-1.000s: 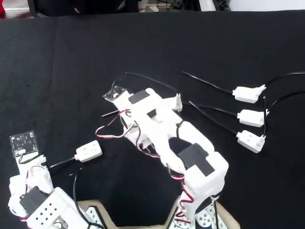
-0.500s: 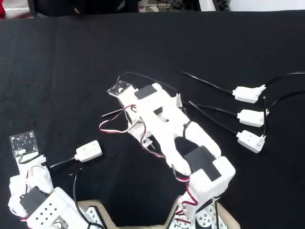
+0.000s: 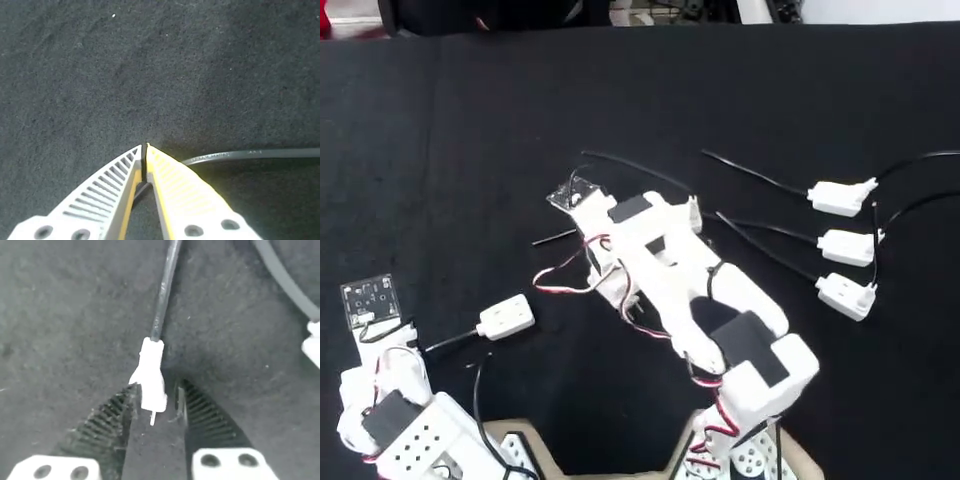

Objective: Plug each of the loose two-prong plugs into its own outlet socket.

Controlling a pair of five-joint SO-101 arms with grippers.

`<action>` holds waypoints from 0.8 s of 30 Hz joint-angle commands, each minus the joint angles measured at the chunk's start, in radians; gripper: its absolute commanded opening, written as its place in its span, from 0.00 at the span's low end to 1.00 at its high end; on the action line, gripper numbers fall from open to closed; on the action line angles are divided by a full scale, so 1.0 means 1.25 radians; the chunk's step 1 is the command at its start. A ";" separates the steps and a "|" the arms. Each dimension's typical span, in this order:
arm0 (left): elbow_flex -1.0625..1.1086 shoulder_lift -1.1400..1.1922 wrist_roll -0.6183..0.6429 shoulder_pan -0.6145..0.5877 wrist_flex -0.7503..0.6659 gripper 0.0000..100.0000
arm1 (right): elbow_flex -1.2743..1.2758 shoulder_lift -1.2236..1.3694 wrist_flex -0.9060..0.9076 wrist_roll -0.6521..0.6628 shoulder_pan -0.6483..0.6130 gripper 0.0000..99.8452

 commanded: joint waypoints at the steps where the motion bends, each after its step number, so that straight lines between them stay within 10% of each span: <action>1: 0.002 -0.009 0.002 0.002 0.001 0.04 | -0.042 0.094 0.004 -0.021 -0.047 0.12; 24: 0.003 -0.010 0.002 -0.014 -0.007 0.04 | -0.034 0.025 0.048 -0.025 -0.069 0.02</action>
